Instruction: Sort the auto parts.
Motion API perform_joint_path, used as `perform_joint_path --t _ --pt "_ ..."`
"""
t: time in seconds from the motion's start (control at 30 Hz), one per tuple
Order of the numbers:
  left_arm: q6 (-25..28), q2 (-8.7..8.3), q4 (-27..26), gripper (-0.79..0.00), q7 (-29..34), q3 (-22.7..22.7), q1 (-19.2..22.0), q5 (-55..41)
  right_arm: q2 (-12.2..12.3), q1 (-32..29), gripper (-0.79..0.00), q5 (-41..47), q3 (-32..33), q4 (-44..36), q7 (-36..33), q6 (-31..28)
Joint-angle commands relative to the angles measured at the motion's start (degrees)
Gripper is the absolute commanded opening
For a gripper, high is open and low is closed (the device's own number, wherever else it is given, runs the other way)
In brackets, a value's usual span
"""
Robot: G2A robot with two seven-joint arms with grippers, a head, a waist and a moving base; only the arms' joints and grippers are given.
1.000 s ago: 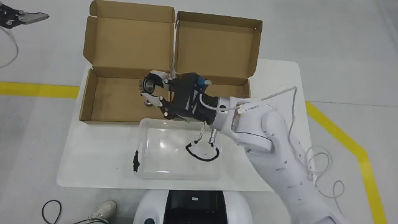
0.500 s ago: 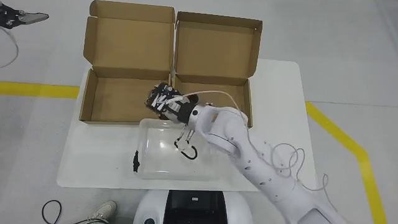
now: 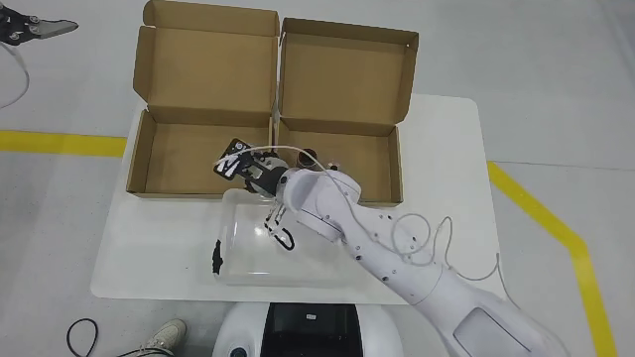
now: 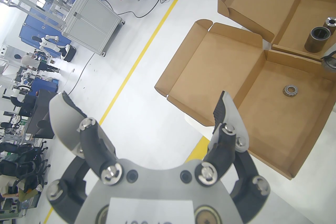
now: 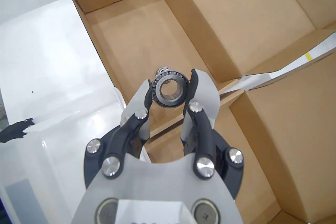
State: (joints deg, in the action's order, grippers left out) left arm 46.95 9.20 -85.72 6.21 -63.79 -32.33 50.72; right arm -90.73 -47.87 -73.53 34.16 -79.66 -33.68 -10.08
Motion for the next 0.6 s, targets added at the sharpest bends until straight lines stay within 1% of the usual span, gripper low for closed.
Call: perform_joint_path --t 0.0,0.23,0.53,0.57 --pt "0.0 0.00 0.0 0.000 0.0 0.0 0.0 0.0 -0.9 1.6 -0.785 1.1 -0.9 2.7 0.1 0.2" --pt "0.0 0.00 0.0 0.000 0.0 0.0 0.0 0.0 -4.6 6.7 -0.785 4.5 -4.0 11.6 0.2 0.5" --pt "0.0 0.00 0.0 0.000 0.0 0.0 0.0 0.0 -9.1 12.5 -0.785 7.7 -5.9 22.5 -0.8 2.3" --pt "0.0 0.00 0.0 0.000 0.0 0.0 0.0 0.0 -9.6 13.1 -0.770 7.6 -6.3 23.7 -1.3 2.4"
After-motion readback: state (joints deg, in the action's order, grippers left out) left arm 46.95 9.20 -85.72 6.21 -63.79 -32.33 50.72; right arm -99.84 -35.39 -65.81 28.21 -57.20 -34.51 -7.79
